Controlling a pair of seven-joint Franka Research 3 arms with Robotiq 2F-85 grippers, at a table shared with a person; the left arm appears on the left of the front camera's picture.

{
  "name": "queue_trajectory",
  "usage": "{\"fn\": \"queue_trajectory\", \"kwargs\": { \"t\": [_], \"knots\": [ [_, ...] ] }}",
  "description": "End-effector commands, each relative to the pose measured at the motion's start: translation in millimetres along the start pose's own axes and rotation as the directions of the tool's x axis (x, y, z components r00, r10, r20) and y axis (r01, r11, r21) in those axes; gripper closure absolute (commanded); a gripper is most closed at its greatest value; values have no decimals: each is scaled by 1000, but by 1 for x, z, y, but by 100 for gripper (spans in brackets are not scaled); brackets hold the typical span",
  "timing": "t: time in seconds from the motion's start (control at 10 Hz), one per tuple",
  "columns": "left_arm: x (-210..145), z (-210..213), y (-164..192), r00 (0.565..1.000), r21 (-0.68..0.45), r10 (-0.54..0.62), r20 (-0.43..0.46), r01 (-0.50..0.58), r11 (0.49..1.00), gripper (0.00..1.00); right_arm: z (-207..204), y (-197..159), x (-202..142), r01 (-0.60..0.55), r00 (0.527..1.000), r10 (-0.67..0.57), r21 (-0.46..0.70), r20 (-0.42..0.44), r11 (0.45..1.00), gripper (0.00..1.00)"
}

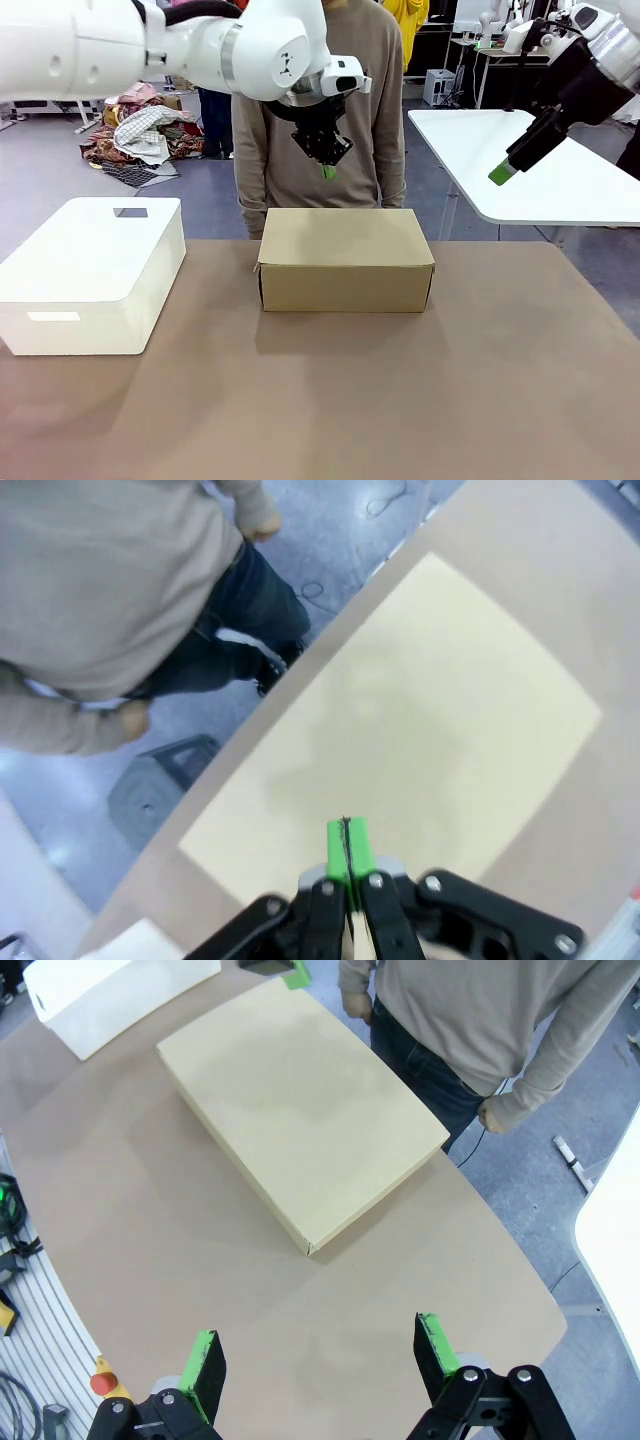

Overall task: Pack the shoes into the box.
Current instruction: Press down on the lid of the Shoes Box.

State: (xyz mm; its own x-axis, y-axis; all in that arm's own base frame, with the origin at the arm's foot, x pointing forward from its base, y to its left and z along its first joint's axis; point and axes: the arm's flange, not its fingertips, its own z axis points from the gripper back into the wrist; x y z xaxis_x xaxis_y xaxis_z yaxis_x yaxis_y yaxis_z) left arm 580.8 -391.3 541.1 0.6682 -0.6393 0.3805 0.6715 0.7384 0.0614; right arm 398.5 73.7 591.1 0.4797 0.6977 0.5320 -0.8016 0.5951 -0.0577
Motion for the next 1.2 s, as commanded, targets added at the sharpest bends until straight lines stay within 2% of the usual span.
{"fn": "queue_trajectory", "kwargs": {
  "t": [0.0, 0.2, 0.3, 0.8, 0.9, 1.1],
  "knots": [
    [-62, 31, -9, 999, 24, -41, 18, 41, 999, 100, 0, -2, 3, -2, 1000, 2, -18, -5, 1000, 0],
    [-100, 54, -10, 991, 27, -131, 7, 130, 991, 100, 0, -2, 3, -2, 1000, 2, -18, -5, 1000, 0],
    [-119, 68, -5, 987, 34, -157, 17, 156, 987, 97, 0, -2, 3, -2, 1000, 2, -18, -5, 1000, 0],
    [-179, 110, 20, 972, -86, -234, 37, 236, 968, 0, 0, -2, 3, -2, 1000, 2, -18, -5, 1000, 0],
    [-190, 111, 20, 963, -105, -268, 15, 268, 958, 0, 0, -2, 3, -2, 1000, 2, -18, -5, 1000, 0],
    [-206, 107, 21, 963, -115, -264, -52, 257, 959, 0, 0, -2, 3, -2, 1000, 2, -18, -5, 1000, 0]
  ]
}}
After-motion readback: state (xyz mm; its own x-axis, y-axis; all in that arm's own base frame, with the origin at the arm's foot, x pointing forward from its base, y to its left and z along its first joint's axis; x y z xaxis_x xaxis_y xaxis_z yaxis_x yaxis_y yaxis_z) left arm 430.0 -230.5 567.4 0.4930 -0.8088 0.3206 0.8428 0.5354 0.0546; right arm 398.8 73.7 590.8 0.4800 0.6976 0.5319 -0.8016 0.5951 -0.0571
